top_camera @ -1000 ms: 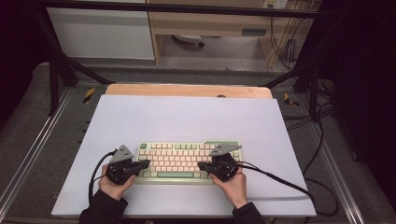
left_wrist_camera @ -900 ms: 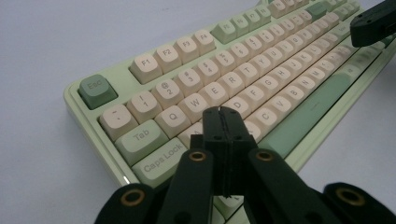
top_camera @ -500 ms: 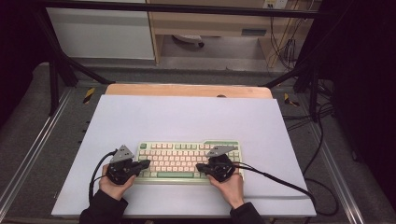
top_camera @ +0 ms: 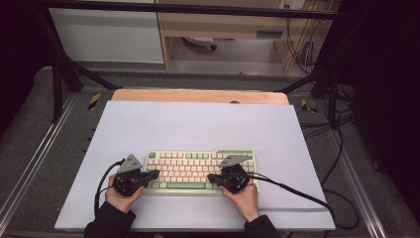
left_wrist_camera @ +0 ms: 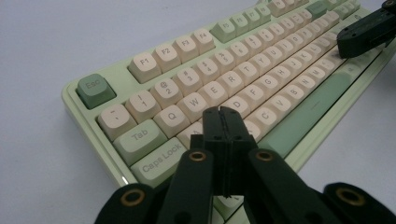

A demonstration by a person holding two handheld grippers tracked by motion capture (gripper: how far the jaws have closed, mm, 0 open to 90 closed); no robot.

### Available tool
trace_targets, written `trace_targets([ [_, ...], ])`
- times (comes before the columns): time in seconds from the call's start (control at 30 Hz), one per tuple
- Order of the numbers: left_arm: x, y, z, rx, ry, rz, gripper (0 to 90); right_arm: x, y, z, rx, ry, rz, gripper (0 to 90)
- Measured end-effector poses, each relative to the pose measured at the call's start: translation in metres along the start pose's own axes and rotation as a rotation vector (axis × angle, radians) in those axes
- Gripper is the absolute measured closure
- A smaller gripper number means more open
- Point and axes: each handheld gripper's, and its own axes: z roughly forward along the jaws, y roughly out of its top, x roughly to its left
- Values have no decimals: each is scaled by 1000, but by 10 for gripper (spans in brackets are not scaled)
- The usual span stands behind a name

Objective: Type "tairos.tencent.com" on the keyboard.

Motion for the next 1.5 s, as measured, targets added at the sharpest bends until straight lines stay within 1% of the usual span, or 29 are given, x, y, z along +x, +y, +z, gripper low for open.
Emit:
trace_targets([
  [0.07,0,0,0,0,0,2,900,-1,1,-3,2,-13,-12,900],
  [0.1,0,0,0,-1,0,2,900,-1,1,-4,2,-17,-6,900],
  [0.13,0,0,0,0,0,2,900,-1,1,-6,-2,-22,-17,900],
  [0.27,-1,0,0,1,-1,6,900,-3,2,-12,-5,-27,-19,900],
  [0.47,-2,1,0,2,-1,7,900,-8,0,-21,-21,-33,2,900],
  [0.53,-3,1,1,3,-1,8,900,-9,-1,-23,-27,-34,0,900],
  [0.77,-6,4,0,0,-4,12,900,-13,-4,-27,-26,-39,11,900],
  [0.9,-9,7,0,-3,-6,17,900,-15,-6,-29,-27,-44,17,900],
  [1.13,-15,12,6,12,-8,28,900,-17,-8,-33,-30,-47,15,900],
  [1.33,-21,21,10,19,-7,36,900,-17,-8,-33,-34,-47,17,900],
  [1.5,-25,28,17,23,-6,45,900,-16,-8,-34,-34,-46,16,900],
])
